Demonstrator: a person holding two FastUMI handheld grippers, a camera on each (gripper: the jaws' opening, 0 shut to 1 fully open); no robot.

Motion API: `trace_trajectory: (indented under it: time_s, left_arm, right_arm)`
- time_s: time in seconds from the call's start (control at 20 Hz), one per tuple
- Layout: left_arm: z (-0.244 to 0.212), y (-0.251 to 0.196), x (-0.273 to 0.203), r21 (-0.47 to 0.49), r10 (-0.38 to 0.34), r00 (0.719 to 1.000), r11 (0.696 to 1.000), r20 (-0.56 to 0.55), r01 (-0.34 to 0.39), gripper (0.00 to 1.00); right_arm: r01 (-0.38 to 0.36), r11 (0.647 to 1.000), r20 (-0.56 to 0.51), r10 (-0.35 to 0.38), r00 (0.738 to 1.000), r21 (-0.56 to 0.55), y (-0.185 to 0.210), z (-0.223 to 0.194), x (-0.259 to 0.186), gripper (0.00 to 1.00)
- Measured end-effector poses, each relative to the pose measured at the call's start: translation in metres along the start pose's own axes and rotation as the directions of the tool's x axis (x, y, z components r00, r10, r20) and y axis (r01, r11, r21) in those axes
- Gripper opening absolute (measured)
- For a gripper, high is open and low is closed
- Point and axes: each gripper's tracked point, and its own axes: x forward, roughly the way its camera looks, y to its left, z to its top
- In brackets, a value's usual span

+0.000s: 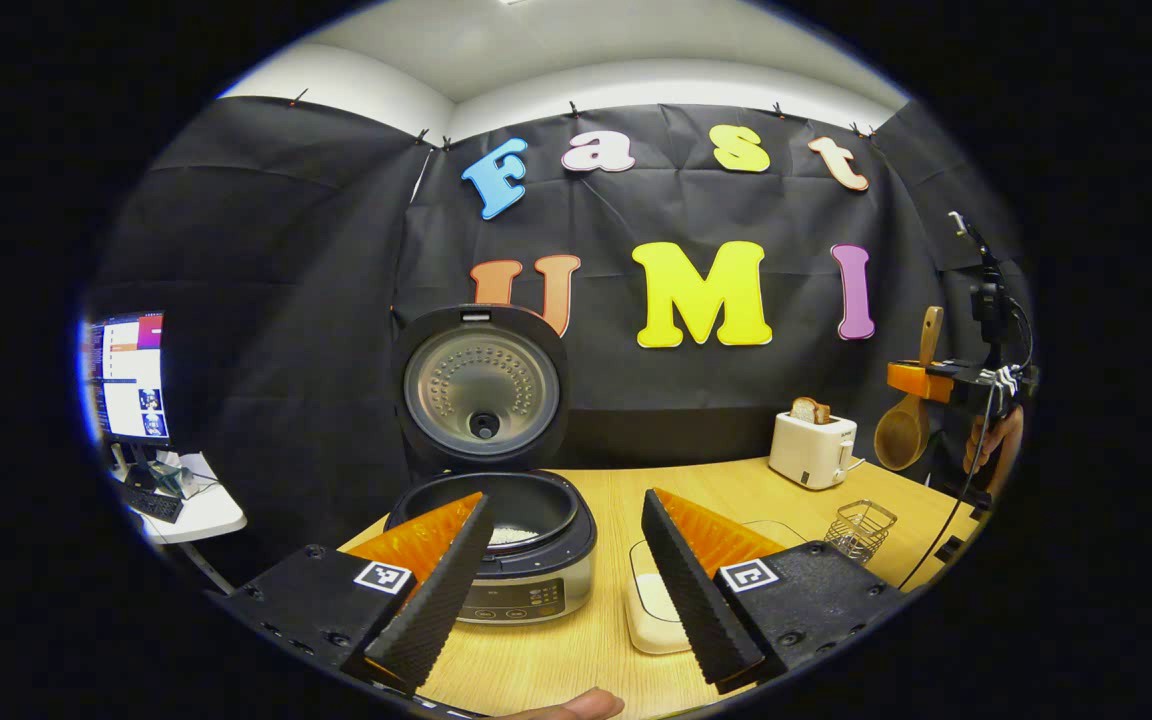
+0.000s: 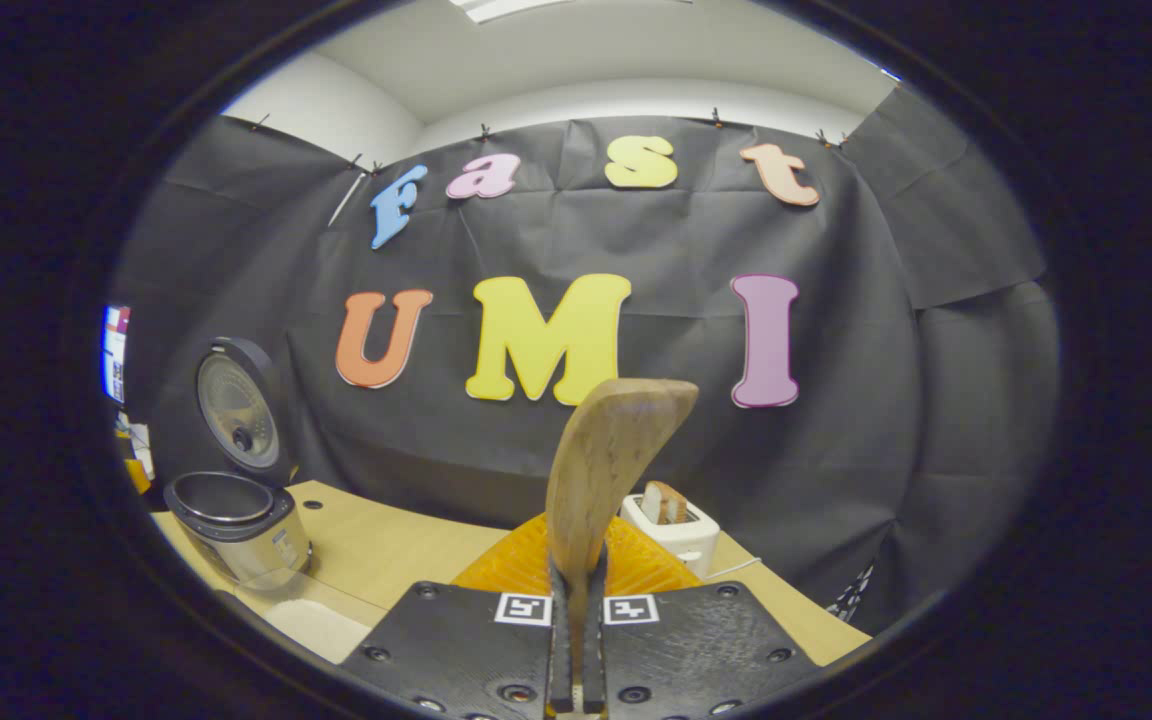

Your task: Close the left gripper, press the button to open the rice cooker; take a wooden spoon from the chopstick holder with the right hand, scoop a spoonful of rice and pour it into the rice cooker, then put the wooden spoon back into the chopstick holder.

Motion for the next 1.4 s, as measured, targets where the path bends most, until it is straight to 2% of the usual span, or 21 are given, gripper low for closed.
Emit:
trace_trajectory:
  time_s: [0.1,0.25,0.3,0.35,0.75,0.95,1.0,1.05,1.1,1.15,1.25,1.3,1.4]
  left_arm:
    - [0.002,-0.014,0.000,-0.006,-0.031,1.000,1.000,0.002,0.031,0.96]
    - [0.005,-0.019,-0.004,-0.009,-0.039,0.999,0.999,0.013,0.039,0.96]
    - [0.006,-0.020,-0.004,-0.004,-0.040,0.999,0.999,0.016,0.040,0.92]
    - [0.007,-0.020,-0.005,0.000,-0.040,0.999,0.999,0.018,0.040,0.96]
    - [0.003,-0.024,-0.004,-0.020,-0.032,0.999,0.999,0.006,0.033,0.96]
    - [0.006,-0.027,-0.004,-0.027,-0.037,0.999,0.999,0.014,0.038,0.96]
    - [0.007,-0.026,-0.003,-0.030,-0.033,0.999,0.999,0.019,0.033,0.96]
    - [0.008,-0.025,-0.002,-0.034,-0.027,0.999,0.999,0.024,0.028,0.96]
    - [0.008,-0.023,0.000,-0.038,-0.020,1.000,0.999,0.023,0.021,0.96]
    - [0.008,-0.019,0.000,-0.040,-0.007,1.000,0.999,0.021,0.008,0.96]
    - [0.011,-0.008,0.000,-0.048,0.028,0.999,0.999,0.025,-0.026,0.96]
    - [0.011,-0.005,0.001,-0.055,0.035,0.999,0.998,0.029,-0.033,0.96]
    - [0.011,-0.003,0.005,-0.077,0.035,0.999,0.996,0.025,-0.033,0.96]
  right_arm:
    - [0.004,0.999,-0.043,-0.002,0.999,0.054,-0.011,-0.021,0.003,0.04]
    - [0.011,0.994,-0.111,0.001,0.994,0.110,-0.014,-0.056,0.010,0.04]
    - [0.002,0.993,-0.125,0.014,0.992,0.121,-0.012,-0.066,0.011,0.04]
    - [-0.010,0.991,-0.135,0.028,0.991,0.132,-0.007,-0.072,0.012,0.05]
    - [-0.005,0.982,-0.198,0.042,0.979,0.187,-0.004,-0.118,0.022,0.06]
    - [-0.011,0.975,-0.207,0.057,0.977,0.221,-0.006,-0.126,0.021,0.10]
    - [-0.019,0.972,-0.200,0.067,0.978,0.233,-0.006,-0.126,0.020,0.20]
    - [-0.008,0.973,-0.198,0.054,0.979,0.230,-0.010,-0.127,0.020,0.27]
    - [0.017,0.977,-0.197,0.026,0.980,0.213,-0.017,-0.126,0.024,0.28]
    - [0.027,0.980,-0.190,0.011,0.982,0.196,-0.021,-0.124,0.026,0.35]
    - [0.047,0.985,-0.180,-0.016,0.984,0.169,-0.028,-0.119,0.027,0.54]
    - [0.055,0.984,-0.180,-0.025,0.983,0.167,-0.031,-0.119,0.026,0.74]
    - [0.064,0.983,-0.189,-0.032,0.982,0.170,-0.036,-0.122,0.025,0.81]
